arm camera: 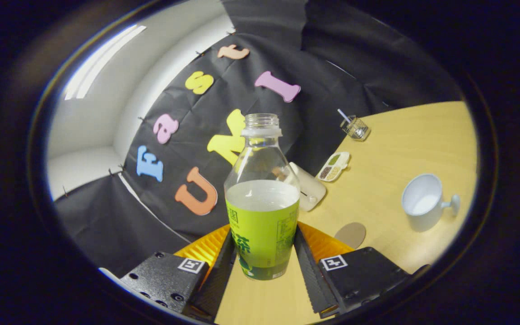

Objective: Take the bottle from table, then pour the juice into the cup, finally place the bottle on the coaster

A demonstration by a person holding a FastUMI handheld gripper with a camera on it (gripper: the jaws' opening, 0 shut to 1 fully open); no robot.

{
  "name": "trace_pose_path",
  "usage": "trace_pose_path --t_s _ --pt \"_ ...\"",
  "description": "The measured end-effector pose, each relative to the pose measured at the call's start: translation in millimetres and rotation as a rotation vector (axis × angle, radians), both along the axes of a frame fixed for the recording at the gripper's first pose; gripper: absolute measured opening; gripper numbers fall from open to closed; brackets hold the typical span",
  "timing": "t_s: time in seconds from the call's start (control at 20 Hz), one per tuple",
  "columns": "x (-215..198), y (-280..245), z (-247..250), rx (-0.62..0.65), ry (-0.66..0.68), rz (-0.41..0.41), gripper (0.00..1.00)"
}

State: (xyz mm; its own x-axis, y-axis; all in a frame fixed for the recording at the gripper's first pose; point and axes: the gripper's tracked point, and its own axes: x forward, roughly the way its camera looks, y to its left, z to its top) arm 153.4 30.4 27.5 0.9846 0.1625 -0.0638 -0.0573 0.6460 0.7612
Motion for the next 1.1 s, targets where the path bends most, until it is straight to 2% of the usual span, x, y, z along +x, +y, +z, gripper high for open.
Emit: trace_pose_path --t_s 0.2,0.6,0.8,1.1 --pt "8.2 -10.0 -4.3 -0.288 0.034 -0.08 0.79" --pt "45.5 -22.1 -23.9 -0.676 0.124 -0.171 0.79" --pt "78.7 -20.1 -41.5 -0.793 0.154 -0.176 0.8" --pt "116.4 -16.8 -76.2 -0.847 0.171 -0.165 0.8"
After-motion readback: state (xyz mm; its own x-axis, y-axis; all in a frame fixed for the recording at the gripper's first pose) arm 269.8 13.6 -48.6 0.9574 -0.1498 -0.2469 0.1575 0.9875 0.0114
